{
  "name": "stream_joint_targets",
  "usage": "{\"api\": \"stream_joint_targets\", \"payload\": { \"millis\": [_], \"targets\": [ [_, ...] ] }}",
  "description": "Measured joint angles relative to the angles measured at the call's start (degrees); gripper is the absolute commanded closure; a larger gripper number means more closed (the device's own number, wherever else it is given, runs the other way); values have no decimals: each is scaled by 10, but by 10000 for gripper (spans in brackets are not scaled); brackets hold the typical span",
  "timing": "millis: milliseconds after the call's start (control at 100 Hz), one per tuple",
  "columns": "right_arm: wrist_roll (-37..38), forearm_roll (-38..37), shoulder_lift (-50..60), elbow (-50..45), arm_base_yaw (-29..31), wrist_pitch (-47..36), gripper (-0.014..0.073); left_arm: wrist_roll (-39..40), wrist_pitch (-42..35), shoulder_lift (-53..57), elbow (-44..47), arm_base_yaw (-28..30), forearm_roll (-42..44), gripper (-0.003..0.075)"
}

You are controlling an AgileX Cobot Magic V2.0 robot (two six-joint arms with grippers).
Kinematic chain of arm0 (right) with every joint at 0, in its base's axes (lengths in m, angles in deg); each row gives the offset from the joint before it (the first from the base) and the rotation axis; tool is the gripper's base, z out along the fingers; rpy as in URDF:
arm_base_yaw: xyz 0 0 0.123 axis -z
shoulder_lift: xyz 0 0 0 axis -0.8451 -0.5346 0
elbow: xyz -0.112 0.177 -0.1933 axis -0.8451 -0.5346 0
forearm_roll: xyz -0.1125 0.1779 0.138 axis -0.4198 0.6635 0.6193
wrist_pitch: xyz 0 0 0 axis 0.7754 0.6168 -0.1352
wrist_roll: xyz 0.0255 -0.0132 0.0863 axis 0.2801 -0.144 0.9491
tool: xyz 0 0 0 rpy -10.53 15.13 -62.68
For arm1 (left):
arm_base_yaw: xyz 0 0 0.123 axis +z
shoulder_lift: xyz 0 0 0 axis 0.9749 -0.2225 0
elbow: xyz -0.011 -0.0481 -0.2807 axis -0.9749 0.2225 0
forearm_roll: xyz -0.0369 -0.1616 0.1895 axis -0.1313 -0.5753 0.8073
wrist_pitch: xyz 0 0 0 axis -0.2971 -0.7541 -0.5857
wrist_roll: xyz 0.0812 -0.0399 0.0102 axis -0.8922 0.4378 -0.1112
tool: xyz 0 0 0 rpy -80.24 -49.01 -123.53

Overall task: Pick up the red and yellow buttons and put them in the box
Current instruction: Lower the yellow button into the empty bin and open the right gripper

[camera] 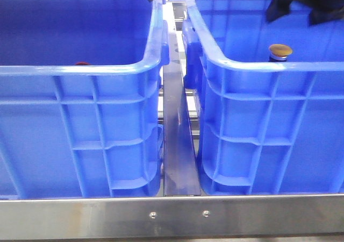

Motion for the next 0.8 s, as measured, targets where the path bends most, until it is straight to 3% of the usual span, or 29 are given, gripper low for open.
{"api": "stream_joint_targets", "payload": {
  "millis": [220,580,680,800],
  "targets": [
    [0,2,123,-88,0,7,46,-1,0,0,0,0,0,209],
    [0,13,342,-242,0,67,556,3,-1,0,0,0,0,209],
    [0,13,396,-285,0,82,614,32,5,0,-4,10,2,209],
    [0,13,453,-320,0,92,624,96,43,2,-19,32,48,209]
  ]
}}
